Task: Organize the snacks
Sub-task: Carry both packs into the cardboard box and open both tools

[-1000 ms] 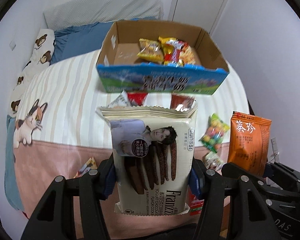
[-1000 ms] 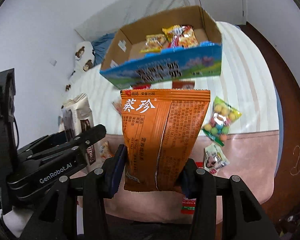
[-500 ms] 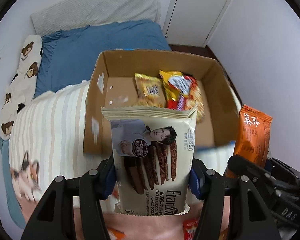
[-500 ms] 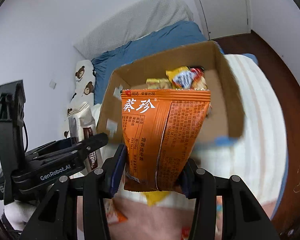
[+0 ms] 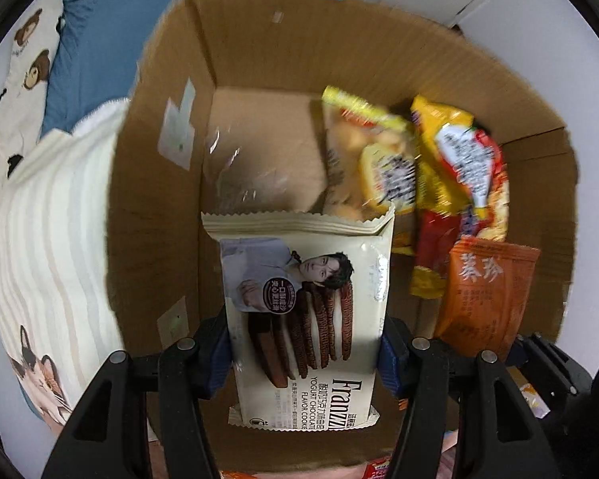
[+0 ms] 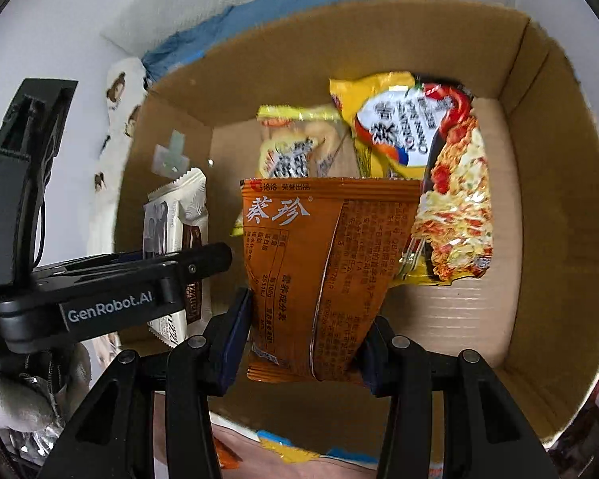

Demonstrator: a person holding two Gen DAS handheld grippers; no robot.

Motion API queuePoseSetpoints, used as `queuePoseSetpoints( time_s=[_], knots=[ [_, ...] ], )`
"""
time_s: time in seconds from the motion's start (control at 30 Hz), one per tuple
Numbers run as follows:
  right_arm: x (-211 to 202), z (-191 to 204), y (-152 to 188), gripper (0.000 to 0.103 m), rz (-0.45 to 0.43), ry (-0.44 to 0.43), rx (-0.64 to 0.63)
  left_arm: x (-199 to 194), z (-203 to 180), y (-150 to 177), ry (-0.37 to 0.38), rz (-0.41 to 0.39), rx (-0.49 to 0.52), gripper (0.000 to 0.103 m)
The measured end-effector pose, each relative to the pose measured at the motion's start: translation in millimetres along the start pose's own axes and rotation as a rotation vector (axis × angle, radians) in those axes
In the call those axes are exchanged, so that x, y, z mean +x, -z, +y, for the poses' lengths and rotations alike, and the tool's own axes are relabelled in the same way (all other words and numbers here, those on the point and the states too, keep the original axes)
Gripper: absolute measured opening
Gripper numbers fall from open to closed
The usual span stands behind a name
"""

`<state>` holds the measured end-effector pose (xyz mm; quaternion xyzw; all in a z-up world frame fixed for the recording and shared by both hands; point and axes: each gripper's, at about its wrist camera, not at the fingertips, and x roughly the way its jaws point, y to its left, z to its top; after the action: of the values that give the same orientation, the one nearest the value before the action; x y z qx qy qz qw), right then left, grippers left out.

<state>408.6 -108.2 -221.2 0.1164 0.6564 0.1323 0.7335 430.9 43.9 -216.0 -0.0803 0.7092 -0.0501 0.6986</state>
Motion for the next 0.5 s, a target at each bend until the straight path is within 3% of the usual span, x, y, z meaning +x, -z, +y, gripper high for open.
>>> queuePoseSetpoints(
  time_s=[0.1,0.17,0.2,0.23,0.3,0.5],
  knots=[
    [16.6,-1.2,-1.8,0.052,0.072,0.001,-0.001,17.0,3.6,3.0,0.013,0.054,0.001,0.057],
    [26.9,-2.0,-3.6,0.073,0.11,0.056,-0.004,19.4,2.3,5.8,0.018,0.05,0.016,0.06],
    [29.5,-3.7,-3.7,0.096,0.113,0.062,0.002,19.2,1.7,6.1,0.023,0.048,0.02,0.064],
    [29.9,-4.3,-4.2,0.1,0.108,0.058,0.002,18.5,0.7,7.6,0.029,0.047,0.021,0.066],
    [29.2,-4.2,-4.5,0.1,0.108,0.065,-0.005,16.5,-0.2,9.4,0.049,0.041,0.02,0.075],
    [15.0,-4.8,-1.9,0.1,0.079,0.096,-0.014,10.9,-4.8,19.0,0.051,0.023,0.021,0.084]
  ],
)
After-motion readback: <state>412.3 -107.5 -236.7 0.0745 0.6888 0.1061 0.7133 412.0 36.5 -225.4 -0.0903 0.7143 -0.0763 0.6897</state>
